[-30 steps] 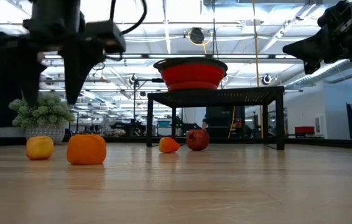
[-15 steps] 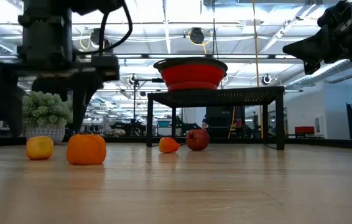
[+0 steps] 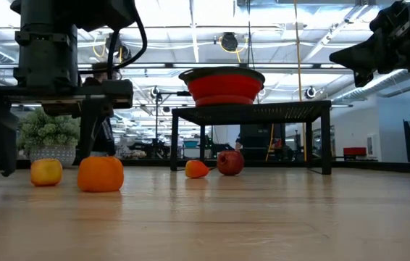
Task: Pick & Place Fruit
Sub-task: Put the pear into the red strainer bowl on the shelf
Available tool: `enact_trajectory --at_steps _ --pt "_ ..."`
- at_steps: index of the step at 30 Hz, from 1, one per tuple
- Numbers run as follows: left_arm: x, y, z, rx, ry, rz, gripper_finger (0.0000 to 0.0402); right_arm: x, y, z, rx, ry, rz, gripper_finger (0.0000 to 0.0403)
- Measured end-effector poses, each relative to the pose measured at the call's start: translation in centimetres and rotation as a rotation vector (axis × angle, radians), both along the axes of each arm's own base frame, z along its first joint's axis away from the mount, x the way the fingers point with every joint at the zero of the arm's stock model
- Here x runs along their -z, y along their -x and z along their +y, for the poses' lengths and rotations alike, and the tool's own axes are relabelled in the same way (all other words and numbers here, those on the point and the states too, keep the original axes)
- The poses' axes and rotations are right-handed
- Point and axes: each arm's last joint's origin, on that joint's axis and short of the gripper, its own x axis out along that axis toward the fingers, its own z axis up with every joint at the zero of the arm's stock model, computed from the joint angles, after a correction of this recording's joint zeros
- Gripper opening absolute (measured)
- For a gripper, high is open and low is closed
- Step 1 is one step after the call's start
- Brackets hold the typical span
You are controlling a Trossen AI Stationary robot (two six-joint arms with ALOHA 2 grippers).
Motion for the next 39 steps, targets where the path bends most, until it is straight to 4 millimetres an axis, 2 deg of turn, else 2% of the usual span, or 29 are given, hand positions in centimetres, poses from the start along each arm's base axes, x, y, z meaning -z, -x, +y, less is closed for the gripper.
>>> enact_trajectory --at_steps 12,20,32,39 --pt "0.6 0.5 0.2 -0.031 -0.004 0.027 0.0321 0.0 0.0 0.0 0.001 0.0 0.0 0.0" --pt "1.3 0.5 0.1 -0.037 0.029 -0.028 0.0315 0.0 0.0 0.0 0.001 0.0 0.0 0.0" --pt "1.4 0.5 0.2 -0.028 0.021 -0.025 0.0179 0.0 0.0 0.0 0.001 -0.019 -0.003 0.0" --pt "1.4 0.5 0.2 -0.028 0.008 -0.029 0.0129 0.0 0.0 0.0 0.001 -0.019 -0.003 0.0"
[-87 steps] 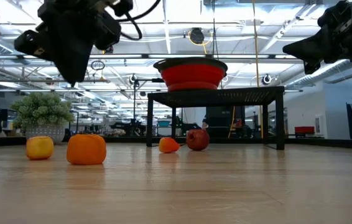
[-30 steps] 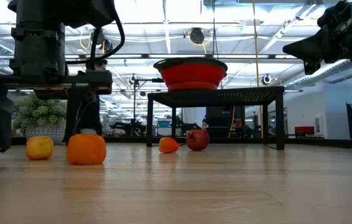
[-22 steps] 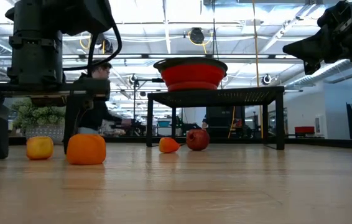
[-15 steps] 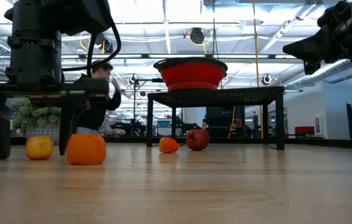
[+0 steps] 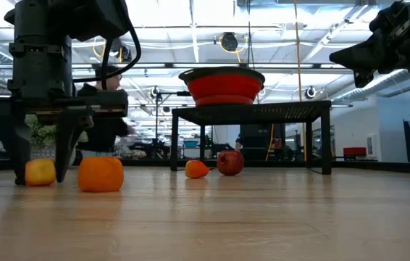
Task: Pick & Place Fruit
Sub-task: Put the pear into the red strainer bowl on the shelf
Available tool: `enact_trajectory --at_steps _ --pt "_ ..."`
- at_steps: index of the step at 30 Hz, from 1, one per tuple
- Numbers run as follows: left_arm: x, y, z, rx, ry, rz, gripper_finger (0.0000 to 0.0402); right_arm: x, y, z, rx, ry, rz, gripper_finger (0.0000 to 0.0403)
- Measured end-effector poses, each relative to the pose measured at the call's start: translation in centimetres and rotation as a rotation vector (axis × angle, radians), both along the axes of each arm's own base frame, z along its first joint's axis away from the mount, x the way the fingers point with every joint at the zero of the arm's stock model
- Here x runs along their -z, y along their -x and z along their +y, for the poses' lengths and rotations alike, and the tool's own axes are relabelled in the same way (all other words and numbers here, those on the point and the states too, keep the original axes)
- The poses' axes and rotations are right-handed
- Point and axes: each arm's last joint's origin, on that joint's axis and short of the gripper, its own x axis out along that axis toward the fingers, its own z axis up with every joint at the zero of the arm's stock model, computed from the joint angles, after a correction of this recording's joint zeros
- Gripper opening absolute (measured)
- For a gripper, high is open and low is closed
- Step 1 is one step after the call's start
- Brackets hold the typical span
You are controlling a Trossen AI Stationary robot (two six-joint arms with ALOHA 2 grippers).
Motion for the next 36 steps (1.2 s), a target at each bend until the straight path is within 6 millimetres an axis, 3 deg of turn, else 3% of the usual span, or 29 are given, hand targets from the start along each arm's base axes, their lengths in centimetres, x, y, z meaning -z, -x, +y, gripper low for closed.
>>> enact_trajectory --at_steps 8,17,26,36 --pt "-0.3 0.1 0.1 0.034 -0.014 -0.013 0.0125 0.0 0.0 0.0 0.001 0.0 0.0 0.0" --pt "-2.5 0.3 0.4 0.067 -0.093 -0.14 0.0126 0.0 0.0 0.0 0.001 0.001 0.0 0.0" --pt "-6.8 -0.2 1.2 0.216 -0.407 -0.492 0.0127 0.0 0.0 0.0 0.0 0.004 0.0 0.0" --pt "-11.4 -2.2 0.9 0.488 -0.813 -0.88 0.0127 0.0 0.0 0.0 -0.001 0.004 0.0 0.0"
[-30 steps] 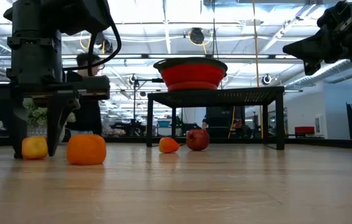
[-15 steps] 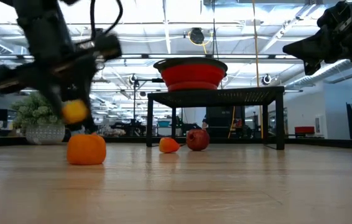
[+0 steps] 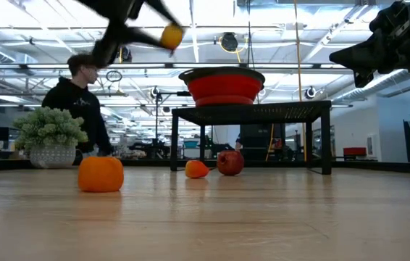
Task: Pick & Place Fruit
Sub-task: Put the pear into the red strainer bowl on the shelf
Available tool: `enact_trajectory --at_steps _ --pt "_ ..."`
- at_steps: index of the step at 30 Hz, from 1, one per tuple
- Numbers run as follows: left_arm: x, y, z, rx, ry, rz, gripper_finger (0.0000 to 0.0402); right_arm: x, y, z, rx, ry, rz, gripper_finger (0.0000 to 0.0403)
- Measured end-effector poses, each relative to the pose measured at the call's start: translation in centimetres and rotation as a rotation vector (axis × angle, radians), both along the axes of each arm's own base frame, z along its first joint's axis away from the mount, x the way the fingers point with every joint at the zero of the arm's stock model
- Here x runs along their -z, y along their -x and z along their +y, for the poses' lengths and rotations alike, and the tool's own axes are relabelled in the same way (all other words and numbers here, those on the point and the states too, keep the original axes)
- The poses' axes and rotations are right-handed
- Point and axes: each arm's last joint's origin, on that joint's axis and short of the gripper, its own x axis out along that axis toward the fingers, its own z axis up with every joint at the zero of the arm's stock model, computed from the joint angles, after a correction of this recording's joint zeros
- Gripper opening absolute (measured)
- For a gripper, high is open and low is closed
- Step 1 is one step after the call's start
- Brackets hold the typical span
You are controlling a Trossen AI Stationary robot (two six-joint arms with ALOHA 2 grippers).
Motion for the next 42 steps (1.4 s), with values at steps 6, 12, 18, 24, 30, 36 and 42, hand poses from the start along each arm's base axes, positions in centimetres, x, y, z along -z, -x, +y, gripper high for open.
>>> enact_trajectory --at_steps 6,12,18,24,30,36,42 --pt "-2.3 -0.8 -0.2 0.09 -0.213 -0.184 0.0127 0.0 0.0 0.0 0.0 0.0 0.0 0.0" --pt "-4.1 -0.9 -0.3 0.126 -0.372 -0.329 0.0127 0.0 0.0 0.0 0.0 0.0 0.0 0.0" --pt "-5.5 -0.9 -0.4 0.146 -0.474 -0.45 0.0127 0.0 0.0 0.0 0.0 0.0 0.0 0.0" --pt "-6.9 -0.6 -0.7 0.223 -0.544 -0.609 0.0127 0.0 0.0 0.0 -0.001 0.0 0.0 0.0" --pt "-8.3 -0.1 -0.9 0.292 -0.64 -0.774 0.0127 0.0 0.0 0.0 -0.001 0.001 0.0 0.0" --pt "-9.3 0.5 -1.0 0.348 -0.73 -0.927 0.0127 0.0 0.0 0.0 -0.001 0.001 0.0 0.0" --pt "-10.0 1.0 -1.1 0.362 -0.812 -1.033 0.0127 0.0 0.0 0.0 -0.001 0.001 0.0 0.0"
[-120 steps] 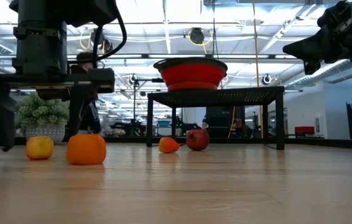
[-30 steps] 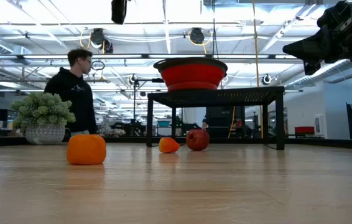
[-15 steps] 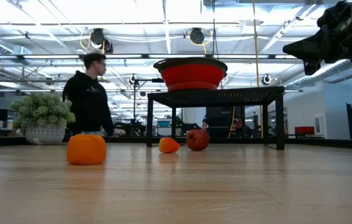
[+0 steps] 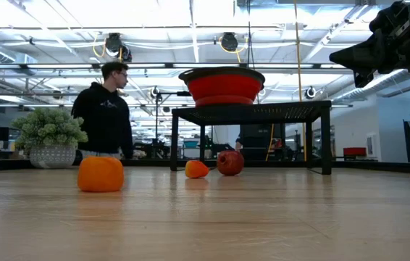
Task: Pick & Place Fruit
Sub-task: Put the pear into the red strainer bowl on the shelf
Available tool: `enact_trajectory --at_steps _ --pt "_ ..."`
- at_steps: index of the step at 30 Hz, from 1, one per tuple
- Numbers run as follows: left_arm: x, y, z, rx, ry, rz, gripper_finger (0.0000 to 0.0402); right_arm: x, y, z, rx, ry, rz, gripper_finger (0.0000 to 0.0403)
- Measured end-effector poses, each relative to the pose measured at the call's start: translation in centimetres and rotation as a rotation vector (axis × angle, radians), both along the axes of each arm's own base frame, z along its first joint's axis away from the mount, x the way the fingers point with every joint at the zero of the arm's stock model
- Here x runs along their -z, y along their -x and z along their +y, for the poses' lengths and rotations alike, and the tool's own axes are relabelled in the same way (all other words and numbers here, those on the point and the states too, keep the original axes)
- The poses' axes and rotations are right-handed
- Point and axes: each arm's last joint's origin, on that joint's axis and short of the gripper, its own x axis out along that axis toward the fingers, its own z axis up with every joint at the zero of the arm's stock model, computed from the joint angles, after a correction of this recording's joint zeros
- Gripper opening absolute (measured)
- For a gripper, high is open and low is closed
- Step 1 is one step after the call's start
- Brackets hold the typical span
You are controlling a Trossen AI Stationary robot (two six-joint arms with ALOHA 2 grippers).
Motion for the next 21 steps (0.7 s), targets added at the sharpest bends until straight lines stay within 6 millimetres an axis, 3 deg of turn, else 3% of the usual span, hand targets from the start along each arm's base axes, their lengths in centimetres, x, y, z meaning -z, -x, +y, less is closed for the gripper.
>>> enact_trajectory --at_steps 21 --pt "-0.13 0.04 0.19 -0.004 0.034 -0.007 0.0127 0.0 0.0 0.0 0.001 0.007 0.001 0.0"
